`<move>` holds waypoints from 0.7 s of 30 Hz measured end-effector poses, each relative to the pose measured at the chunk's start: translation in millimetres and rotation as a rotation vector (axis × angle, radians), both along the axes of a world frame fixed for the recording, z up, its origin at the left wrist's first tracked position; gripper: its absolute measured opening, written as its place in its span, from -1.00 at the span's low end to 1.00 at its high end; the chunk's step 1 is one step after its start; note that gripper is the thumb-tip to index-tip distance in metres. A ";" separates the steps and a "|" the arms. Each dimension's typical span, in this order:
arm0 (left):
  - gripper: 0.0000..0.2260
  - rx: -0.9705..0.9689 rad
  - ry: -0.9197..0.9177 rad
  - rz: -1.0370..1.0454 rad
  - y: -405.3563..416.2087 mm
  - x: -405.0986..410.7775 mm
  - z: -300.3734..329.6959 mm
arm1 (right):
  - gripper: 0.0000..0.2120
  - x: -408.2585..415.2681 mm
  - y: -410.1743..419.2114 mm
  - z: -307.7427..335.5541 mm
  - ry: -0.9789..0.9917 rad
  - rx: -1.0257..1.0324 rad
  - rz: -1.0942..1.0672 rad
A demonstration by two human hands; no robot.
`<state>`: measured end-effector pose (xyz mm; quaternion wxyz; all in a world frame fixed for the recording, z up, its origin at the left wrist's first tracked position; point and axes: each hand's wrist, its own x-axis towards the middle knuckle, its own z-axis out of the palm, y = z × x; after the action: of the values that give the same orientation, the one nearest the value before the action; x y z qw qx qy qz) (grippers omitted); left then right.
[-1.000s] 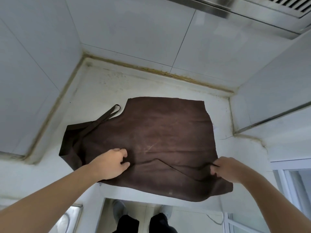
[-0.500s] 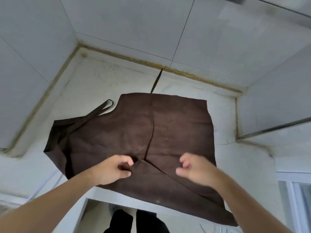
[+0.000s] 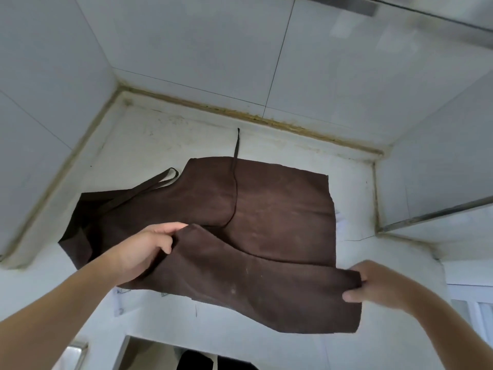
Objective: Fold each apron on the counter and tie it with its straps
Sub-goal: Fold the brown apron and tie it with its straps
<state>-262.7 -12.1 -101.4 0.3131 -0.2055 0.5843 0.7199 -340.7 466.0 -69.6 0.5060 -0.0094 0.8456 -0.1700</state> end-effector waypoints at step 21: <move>-0.65 -1.073 -0.050 -0.164 -52.6 -48.1 -48.9 | -0.72 2.7 -37.7 -66.0 0.318 0.065 -0.742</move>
<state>-310.8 -64.8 -150.3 0.2332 -0.3070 0.8763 0.2888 -338.0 428.3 -135.6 0.2732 0.2861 0.8642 -0.3108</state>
